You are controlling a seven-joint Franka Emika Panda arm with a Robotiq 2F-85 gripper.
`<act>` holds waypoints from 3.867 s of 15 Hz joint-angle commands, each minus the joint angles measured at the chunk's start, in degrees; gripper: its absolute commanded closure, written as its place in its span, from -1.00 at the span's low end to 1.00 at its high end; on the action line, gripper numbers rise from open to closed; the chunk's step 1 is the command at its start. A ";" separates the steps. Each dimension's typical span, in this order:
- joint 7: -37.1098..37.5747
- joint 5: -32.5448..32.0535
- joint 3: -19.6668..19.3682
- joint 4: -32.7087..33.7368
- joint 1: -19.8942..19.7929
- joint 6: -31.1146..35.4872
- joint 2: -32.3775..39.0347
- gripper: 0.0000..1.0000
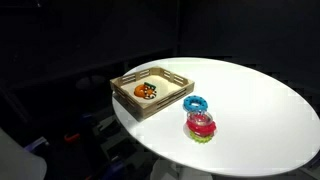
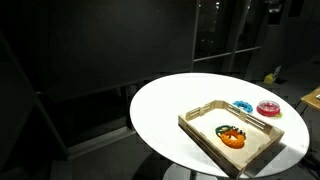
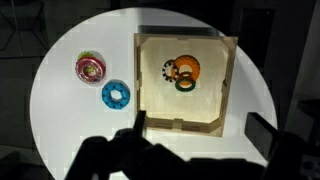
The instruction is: Remove the green ring from the crate and put it on the right side of the table
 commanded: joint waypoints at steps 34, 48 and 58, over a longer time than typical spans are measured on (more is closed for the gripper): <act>0.97 -0.17 -2.53 4.99 1.43 -1.26 5.61 -1.00; 0.97 0.16 -5.99 2.12 2.68 8.99 14.16 -1.00; 1.64 0.91 -7.14 0.79 2.50 12.10 17.66 -1.00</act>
